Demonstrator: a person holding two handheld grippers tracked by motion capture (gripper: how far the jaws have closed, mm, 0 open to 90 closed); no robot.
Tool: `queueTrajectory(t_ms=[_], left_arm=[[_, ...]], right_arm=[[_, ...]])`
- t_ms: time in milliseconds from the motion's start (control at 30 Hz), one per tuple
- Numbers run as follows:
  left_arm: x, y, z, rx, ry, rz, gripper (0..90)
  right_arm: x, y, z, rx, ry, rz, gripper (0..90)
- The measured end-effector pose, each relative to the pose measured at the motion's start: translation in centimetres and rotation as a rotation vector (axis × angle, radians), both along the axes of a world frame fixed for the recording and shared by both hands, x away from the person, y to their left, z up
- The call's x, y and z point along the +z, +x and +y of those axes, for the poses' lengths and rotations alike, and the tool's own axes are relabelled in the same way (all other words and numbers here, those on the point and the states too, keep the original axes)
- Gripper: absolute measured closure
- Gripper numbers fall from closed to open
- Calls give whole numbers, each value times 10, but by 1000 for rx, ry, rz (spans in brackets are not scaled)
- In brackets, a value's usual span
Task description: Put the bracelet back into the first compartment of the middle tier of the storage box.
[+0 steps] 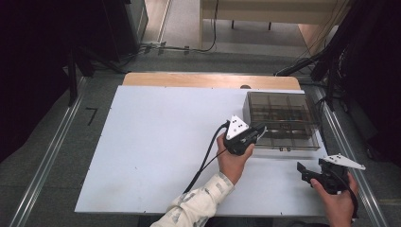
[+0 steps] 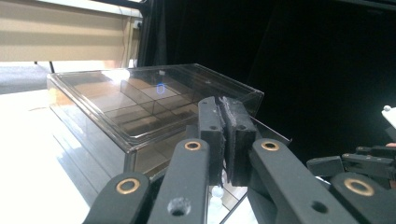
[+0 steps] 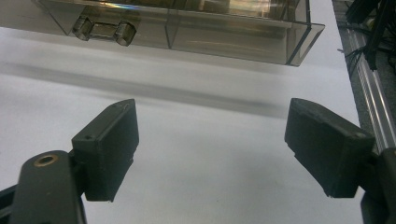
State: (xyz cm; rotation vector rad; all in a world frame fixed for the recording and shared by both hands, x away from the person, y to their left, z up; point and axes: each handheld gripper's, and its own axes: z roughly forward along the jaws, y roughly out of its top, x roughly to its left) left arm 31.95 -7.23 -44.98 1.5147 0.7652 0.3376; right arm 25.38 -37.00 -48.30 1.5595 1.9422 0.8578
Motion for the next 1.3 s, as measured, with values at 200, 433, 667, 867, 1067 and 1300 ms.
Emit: queueTrajectory(t_ms=[200,433,667,867,1067,1300], left_arm=[[-4,3,-6,-4,-1,6,882],[-8,7,-12,-13,12,17,882],[-13,10,-13,-3,37,20,882],[-15,13,-13,6,52,24,882],[-21,17,-13,8,77,45,882],[-25,19,-14,12,97,54,881]], right_arm=[[0,0,0,2,1,1,161],[0,0,0,3,2,1,160],[0,0,0,4,3,0,161],[0,0,0,4,4,1,161],[0,0,0,4,3,0,161],[0,0,-1,5,3,1,160]])
